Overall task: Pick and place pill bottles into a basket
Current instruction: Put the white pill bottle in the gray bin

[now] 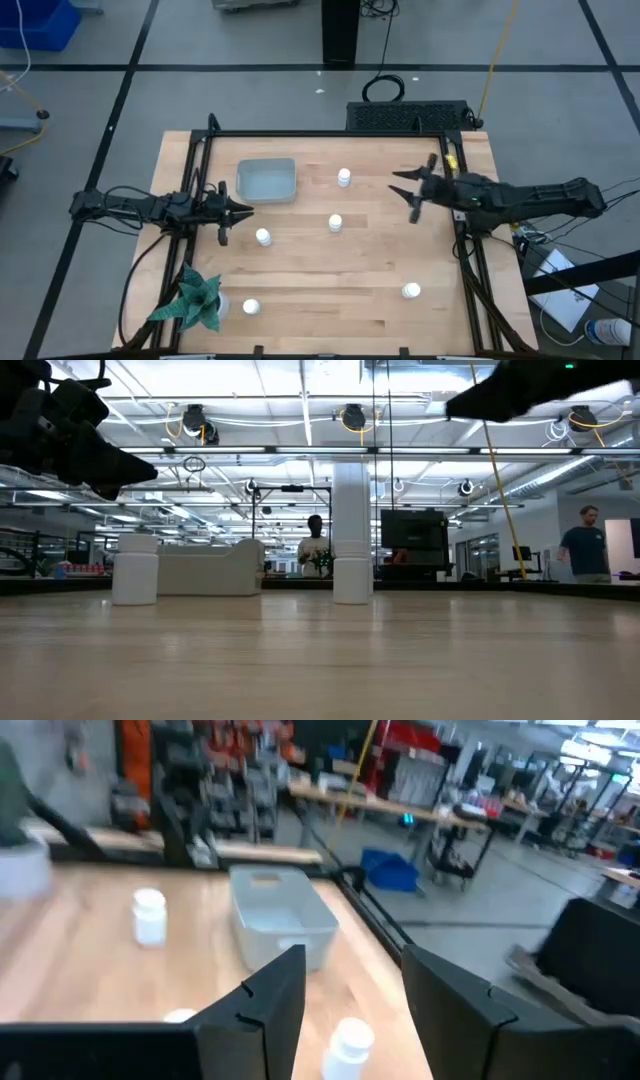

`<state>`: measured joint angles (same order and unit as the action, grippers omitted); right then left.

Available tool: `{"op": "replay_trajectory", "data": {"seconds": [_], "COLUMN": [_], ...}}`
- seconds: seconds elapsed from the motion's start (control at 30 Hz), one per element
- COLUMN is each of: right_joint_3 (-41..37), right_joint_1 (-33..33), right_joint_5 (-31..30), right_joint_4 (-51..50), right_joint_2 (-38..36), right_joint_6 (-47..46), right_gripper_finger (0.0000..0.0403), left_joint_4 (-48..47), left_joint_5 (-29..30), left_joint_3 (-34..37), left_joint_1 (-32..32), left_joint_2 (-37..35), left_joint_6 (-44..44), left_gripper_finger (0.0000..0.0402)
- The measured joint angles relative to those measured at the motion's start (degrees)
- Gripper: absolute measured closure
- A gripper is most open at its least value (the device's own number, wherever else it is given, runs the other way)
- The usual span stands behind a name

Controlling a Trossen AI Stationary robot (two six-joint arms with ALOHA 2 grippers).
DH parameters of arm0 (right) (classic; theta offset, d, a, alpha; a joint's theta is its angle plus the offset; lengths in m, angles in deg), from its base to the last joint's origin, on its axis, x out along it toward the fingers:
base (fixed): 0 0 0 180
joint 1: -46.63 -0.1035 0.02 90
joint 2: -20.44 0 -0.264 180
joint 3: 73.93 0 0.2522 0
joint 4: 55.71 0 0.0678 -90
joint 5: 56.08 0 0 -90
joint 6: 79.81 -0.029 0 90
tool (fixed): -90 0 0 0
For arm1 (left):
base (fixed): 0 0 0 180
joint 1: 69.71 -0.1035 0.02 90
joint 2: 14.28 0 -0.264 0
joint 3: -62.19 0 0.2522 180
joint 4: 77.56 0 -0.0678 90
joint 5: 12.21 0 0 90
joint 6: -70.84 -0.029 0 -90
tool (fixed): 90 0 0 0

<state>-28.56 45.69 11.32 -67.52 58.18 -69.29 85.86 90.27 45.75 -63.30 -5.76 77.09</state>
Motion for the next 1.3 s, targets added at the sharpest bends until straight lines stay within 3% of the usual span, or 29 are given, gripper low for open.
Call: {"op": "replay_trajectory", "data": {"seconds": [0.27,0.47,0.6,1.03,1.3], "right_joint_3": [11.2,12.9,14.3,18.2,22.5], "right_joint_1": [7.7,15.3,18.3,17.7,17.5], "right_joint_5": [0.7,12.8,15.1,15.2,14.2], "right_joint_4": [-0.1,-0.3,-1.4,-2.4,-11.5], "right_joint_2": [16.9,24.4,27.9,32.2,37.8], "right_joint_6": [3.4,-1.1,-1.9,-1.8,-1.3], "right_gripper_finger": [0.0241,0.023,0.0216,0.0104,0.0092], "left_joint_4": [-0.1,-0.2,-0.3,-0.2,-0.1], "left_joint_5": [0.0,-0.1,-0.2,-0.5,-0.5], "left_joint_3": [0.0,0.0,-0.1,-0.1,-0.1], "left_joint_1": [0.0,0.0,0.0,0.0,0.0], "left_joint_2": [0.0,0.0,0.0,0.0,0.0], "left_joint_6": [-0.1,0.0,0.1,0.4,0.8], "left_gripper_finger": [0.0337,0.0337,0.0337,0.0337,0.0337]}}
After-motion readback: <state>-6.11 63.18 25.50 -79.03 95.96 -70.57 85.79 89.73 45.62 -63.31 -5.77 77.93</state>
